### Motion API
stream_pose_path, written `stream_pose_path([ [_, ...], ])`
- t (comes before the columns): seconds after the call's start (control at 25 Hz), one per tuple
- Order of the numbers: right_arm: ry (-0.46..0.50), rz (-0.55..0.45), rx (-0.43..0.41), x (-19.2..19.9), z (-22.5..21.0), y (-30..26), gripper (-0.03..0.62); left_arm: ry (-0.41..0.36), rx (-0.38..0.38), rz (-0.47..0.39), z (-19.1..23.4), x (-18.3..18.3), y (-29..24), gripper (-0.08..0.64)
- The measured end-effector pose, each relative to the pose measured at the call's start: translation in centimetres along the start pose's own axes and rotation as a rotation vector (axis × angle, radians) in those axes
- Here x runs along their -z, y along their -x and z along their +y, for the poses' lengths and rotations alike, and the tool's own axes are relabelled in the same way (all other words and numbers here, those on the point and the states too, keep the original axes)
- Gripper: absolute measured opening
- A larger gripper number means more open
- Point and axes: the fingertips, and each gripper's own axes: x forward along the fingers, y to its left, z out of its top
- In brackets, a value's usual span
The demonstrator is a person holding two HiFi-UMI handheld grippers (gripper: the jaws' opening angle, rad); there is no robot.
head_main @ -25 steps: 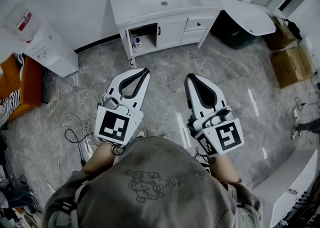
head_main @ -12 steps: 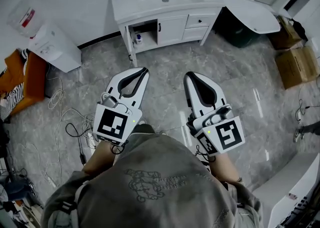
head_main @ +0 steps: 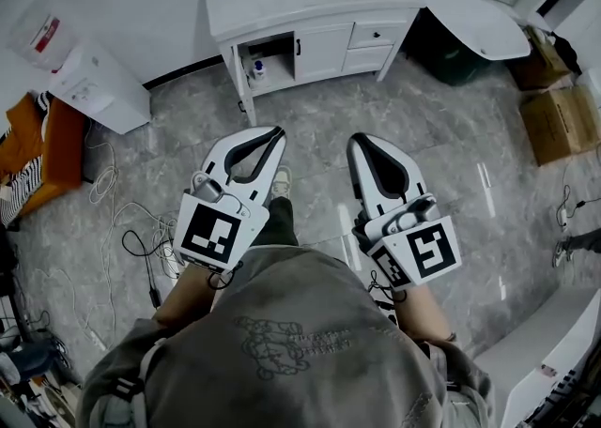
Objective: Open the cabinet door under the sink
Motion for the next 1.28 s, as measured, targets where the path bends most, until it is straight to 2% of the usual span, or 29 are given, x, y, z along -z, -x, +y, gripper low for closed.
stream_pose_path([
  [0.12,0.004,0.013,-0.002,0.8,-0.9,-1.1,0.031,0.011,0.02,-0.003,0.9,0.9,-1.4,0.021],
  [0.48,0.002,0.048,0.042,2.4,-4.9,-6.2,0.031,0.018,0.016,0.001,5.3,2.7,-6.0,0.021],
  [0.76,-0.006,0.091,0.057,3.6,-7.6,-11.9,0.031,0.054,0.041,0.016,10.0,4.3,-9.5,0.021],
  [0.96,-0.023,0.106,0.058,4.2,-9.7,-17.3,0.031,0.043,0.046,0.021,14.4,5.2,-12.5,0.021],
  [1.28,-0.028,0.165,0.065,5.0,-12.9,-27.5,0.031,0.07,0.046,0.044,23.6,7.3,-17.2,0.021],
])
